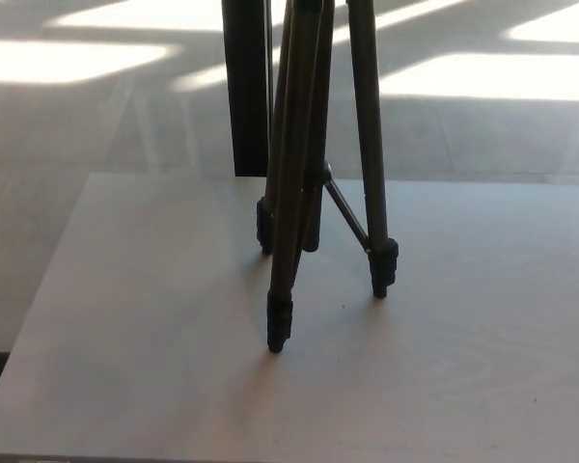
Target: Use both hands of the robot to pick up the tripod lying in the middle of the desk and make it stand upright on the desk
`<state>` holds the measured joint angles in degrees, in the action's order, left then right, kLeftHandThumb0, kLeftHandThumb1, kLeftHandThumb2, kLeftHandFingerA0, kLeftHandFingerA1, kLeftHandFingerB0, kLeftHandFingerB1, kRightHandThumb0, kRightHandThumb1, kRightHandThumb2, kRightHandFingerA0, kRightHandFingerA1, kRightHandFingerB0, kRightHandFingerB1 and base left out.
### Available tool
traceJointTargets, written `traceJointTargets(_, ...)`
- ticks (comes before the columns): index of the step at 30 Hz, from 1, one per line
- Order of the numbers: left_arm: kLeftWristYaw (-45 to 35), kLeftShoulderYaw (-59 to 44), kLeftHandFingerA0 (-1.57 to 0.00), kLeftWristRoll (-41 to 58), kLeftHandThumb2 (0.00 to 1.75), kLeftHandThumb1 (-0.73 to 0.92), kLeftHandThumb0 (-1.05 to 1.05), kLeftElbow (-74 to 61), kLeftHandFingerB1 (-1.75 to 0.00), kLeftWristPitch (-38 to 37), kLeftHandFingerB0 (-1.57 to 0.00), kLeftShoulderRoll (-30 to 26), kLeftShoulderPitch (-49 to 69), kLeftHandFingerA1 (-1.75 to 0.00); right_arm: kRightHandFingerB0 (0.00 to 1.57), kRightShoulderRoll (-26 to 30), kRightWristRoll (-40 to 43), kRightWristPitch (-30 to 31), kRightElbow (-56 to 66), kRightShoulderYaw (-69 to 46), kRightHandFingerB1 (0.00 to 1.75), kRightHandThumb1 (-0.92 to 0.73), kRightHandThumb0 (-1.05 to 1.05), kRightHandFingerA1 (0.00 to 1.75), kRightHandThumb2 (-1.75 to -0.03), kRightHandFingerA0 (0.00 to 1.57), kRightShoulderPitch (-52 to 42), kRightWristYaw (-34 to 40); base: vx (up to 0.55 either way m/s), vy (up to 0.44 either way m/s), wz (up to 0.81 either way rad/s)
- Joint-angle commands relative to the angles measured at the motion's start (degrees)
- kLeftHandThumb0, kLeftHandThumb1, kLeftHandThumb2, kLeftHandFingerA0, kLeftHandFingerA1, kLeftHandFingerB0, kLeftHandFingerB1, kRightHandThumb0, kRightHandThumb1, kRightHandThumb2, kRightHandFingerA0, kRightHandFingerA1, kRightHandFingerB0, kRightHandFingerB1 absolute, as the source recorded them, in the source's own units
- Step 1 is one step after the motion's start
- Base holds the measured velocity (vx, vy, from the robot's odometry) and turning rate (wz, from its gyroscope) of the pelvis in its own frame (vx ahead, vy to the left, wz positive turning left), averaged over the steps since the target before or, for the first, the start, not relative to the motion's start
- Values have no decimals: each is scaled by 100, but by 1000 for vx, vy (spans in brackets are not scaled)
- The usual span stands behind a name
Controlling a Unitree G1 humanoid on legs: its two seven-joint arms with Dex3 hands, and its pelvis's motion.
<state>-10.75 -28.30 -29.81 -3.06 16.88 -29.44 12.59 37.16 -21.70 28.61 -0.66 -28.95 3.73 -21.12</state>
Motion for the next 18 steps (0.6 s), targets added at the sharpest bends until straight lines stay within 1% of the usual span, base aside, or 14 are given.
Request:
traceJointTargets(1,-150,-3232,-36,3161,60,66,-66,2173,-67,-635,-22,719,784,-87,26,-228,1713,-1958,-2786,-3897,34,-77,-83,52,-64,6,-1110,2633,0,0,0)
traceJointTargets(2,-145,-3295,-39,3254,59,66,-64,2351,-67,-619,-26,777,753,-88,19,-245,1767,-2074,-3086,-3841,47,-62,-86,51,-100,4,-1045,2792,0,0,0)
traceJointTargets(3,-191,-3457,-35,3471,59,64,-61,2411,-73,-536,-26,909,683,-93,16,-311,1878,-2220,-3346,-3819,47,-62,-83,50,-100,3,-1000,2826,0,0,0)
traceJointTargets(4,-253,-3546,-34,3617,59,63,-59,2504,-72,-534,-24,994,654,-99,23,-398,1960,-2174,-3428,-3874,34,-77,-81,49,-64,7,-913,2900,0,0,0)
traceJointTargets(5,-254,-3566,-35,3665,59,64,-58,2732,-72,-582,-27,1041,635,-101,15,-557,2073,-2143,-3405,-3968,48,-60,-79,49,-97,4,-797,2980,0,0,0)
traceJointTargets(8,-209,-3758,-39,3731,94,52,-62,4363,-66,-919,-26,735,443,-78,19,-952,2535,-2572,-4101,-4199,52,-55,-68,59,-90,5,-284,3517,0,0,0)
traceJointTargets(9,-169,-3857,-30,3798,59,67,-61,4612,-76,-931,-28,702,376,-90,21,-972,2689,-2524,-4314,-4317,53,-55,-67,59,-91,8,-168,3535,0,0,0)
traceJointTargets(11,-22,-3880,-32,3765,58,67,-62,4981,-77,-1009,-31,635,272,-98,25,-1017,2927,-2277,-4492,-4621,54,-53,-65,62,-88,17,66,3690,0,0,0)
traceJointTargets(12,-57,-3891,-32,3768,93,53,-69,4874,-67,-753,-28,719,323,-76,0,-1125,3258,-2063,-4541,-4887,52,-61,-35,57,-112,5,154,3474,0,0,0)
traceJointTargets(13,-113,-3943,-22,3822,59,69,-62,4548,-68,-318,-17,922,413,-82,19,-1265,3574,-1998,-4625,-5251,49,-73,-60,63,-64,18,311,3692,0,0,0)
traceJointTargets(15,-133,-3964,-22,3826,59,69,-62,4590,-68,-323,-17,915,404,-82,19,-1252,3567,-2041,-4697,-5319,49,-73,-60,63,-64,18,347,3716,0,0,0)
traceJointTargets(16,-225,-4000,-20,3866,61,70,-58,4552,-65,33,-14,957,407,-78,0,-1305,3392,-1879,-4982,-4968,42,-86,-60,45,-65,0,227,3245,0,0,0)
traceJointTargets(17,-253,-3936,-20,3802,61,71,-58,4546,-63,9,-11,984,443,-77,5,-1334,3370,-1795,-4991,-4993,47,-85,-65,48,-72,0,284,3308,0,0,0)
traceJointTargets(18,-257,-3868,-19,3756,60,71,-57,4554,-63,39,-11,1014,396,-75,0,-1332,3859,-1806,-5083,-5461,52,-59,-35,56,-112,4,533,3259,0,0,0)
